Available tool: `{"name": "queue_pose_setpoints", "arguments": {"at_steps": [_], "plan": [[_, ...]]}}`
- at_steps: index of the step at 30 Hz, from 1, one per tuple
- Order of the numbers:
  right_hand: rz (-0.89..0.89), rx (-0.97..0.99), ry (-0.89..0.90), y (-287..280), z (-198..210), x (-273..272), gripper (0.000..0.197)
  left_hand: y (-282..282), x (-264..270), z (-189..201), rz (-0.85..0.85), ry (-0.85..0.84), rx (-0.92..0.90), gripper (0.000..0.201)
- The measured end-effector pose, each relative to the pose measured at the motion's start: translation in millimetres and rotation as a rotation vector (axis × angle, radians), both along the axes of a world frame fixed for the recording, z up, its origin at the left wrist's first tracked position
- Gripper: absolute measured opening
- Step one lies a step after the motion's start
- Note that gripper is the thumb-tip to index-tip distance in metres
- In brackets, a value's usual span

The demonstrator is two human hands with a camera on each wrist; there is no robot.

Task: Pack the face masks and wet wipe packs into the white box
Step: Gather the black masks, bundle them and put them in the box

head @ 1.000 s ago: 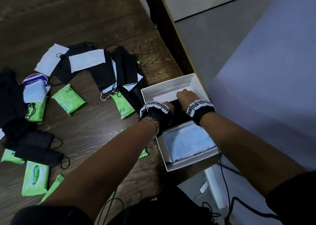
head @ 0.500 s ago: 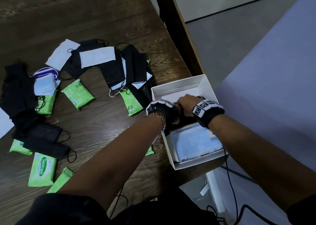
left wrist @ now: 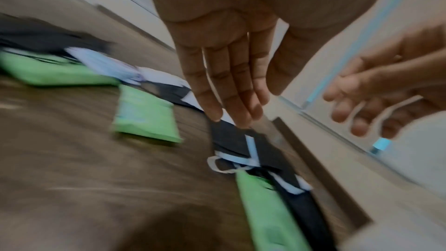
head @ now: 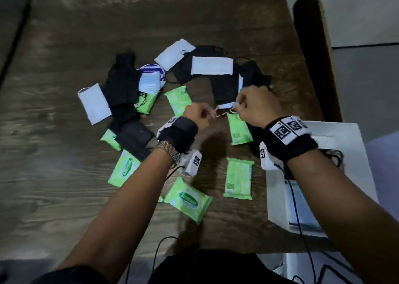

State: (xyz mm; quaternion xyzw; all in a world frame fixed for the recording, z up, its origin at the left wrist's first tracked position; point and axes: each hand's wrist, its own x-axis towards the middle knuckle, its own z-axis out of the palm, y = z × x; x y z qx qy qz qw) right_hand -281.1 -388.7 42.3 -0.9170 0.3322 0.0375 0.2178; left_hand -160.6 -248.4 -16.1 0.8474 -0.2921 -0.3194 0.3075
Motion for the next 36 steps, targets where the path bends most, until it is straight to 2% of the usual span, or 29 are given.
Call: {"name": "queue_pose_setpoints", "arguments": {"at_steps": [4, 7, 10, 13, 16, 18, 22, 26, 30, 31, 34, 36], "plan": [[0.093, 0.165, 0.062, 72, -47, 65, 0.018, 108, 62, -31, 0.289, -0.080, 0.133, 0.005], [0.138, 0.291, 0.117, 130, -83, 103, 0.010, 172, 94, -54, 0.493, -0.131, 0.234, 0.018], [0.189, 0.382, 0.136, 184, -118, 137, 0.007, 216, 114, -74, 0.594, -0.127, 0.346, 0.032], [0.199, 0.479, 0.110, 222, -148, 160, 0.015, 242, 124, -94, 0.717, -0.069, 0.321, 0.039], [0.167, 0.537, 0.080, 246, -167, 171, 0.037, 254, 126, -110, 0.782, 0.029, 0.270, 0.038], [0.141, 0.544, 0.076, 255, -174, 176, 0.043, 257, 125, -116, 0.795, 0.078, 0.204, 0.040], [0.093, 0.505, 0.032, 258, -183, 181, 0.030, 259, 126, -121, 0.877, 0.123, 0.069, 0.040], [0.099, 0.443, -0.015, 257, -183, 180, 0.023, 258, 118, -119, 0.839, 0.218, -0.039, 0.037], [0.025, 0.470, -0.131, 256, -176, 178, 0.023, 258, 114, -117, 0.875, 0.208, -0.029, 0.029], [0.017, 0.487, -0.167, 256, -174, 177, 0.021, 257, 114, -119, 0.881, 0.241, -0.073, 0.032], [0.061, 0.535, -0.228, 262, -164, 173, 0.018, 254, 111, -111, 0.862, 0.477, -0.221, 0.054], [0.088, 0.577, -0.232, 265, -161, 172, 0.018, 251, 108, -107, 0.862, 0.521, -0.262, 0.054]]}}
